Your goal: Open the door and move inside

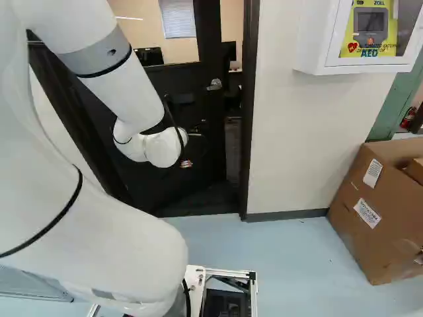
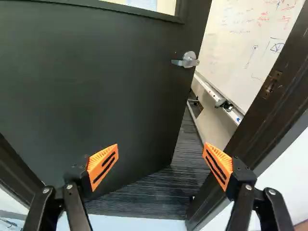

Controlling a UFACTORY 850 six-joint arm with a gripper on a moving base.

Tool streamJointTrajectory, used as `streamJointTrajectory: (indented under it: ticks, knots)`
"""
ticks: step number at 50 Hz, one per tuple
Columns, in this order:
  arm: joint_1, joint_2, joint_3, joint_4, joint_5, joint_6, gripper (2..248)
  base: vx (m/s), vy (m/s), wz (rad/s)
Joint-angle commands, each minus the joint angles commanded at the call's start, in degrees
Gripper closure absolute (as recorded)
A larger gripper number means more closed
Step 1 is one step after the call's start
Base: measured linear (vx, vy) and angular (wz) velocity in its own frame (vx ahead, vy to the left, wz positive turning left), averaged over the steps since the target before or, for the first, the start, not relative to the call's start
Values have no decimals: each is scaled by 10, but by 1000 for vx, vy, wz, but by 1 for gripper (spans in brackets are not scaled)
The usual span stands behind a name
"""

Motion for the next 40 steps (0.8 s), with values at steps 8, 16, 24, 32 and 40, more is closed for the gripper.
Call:
streamJointTrajectory:
  ticks: [8, 16, 24, 32, 40]
  knots:
    - [0, 0, 0, 0, 0, 0, 3, 5, 0, -1]
    - [0, 0, 0, 0, 0, 0, 3, 37, 12, 53]
    - [0, 0, 0, 0, 0, 0, 3, 26, 14, 70]
    - [0, 0, 0, 0, 0, 0, 3, 24, 12, 67]
    - [0, 0, 0, 0, 0, 0, 3, 39, 21, 102]
